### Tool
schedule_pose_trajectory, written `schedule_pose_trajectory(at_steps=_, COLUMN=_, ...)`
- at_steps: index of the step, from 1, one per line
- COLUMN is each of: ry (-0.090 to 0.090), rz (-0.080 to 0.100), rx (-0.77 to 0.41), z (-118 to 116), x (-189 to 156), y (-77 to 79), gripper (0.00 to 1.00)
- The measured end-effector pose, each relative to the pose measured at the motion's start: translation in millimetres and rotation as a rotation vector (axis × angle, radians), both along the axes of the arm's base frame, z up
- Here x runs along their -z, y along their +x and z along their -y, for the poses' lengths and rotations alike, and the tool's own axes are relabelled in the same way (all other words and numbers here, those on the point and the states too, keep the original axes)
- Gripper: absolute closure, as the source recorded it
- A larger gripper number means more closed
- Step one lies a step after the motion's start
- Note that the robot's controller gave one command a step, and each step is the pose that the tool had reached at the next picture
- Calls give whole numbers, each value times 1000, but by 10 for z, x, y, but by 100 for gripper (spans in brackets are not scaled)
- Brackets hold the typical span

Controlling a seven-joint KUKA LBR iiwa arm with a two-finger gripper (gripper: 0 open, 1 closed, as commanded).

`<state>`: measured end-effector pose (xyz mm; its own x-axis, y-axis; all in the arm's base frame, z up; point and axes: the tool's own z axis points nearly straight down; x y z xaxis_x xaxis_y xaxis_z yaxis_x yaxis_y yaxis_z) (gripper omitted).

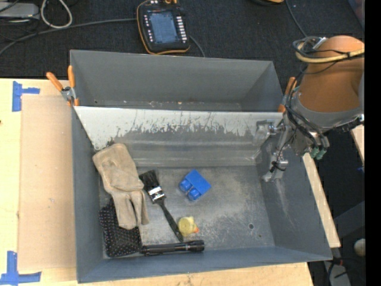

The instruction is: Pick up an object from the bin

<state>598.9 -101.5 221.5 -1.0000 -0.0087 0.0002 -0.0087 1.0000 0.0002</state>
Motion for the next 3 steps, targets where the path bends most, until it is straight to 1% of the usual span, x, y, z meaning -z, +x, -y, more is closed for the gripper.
schedule_pose_trajectory(at_steps=1, ry=0, rz=0, rx=0, z=0, x=0, y=0, gripper=0)
schedule_pose_trajectory(at_steps=2, ry=2, rz=-6, rx=-269, z=186, x=747, y=-184, gripper=0)
schedule_pose_trajectory(at_steps=3, ry=1, rz=3, rx=43, z=-184, x=460, y=40, gripper=0)
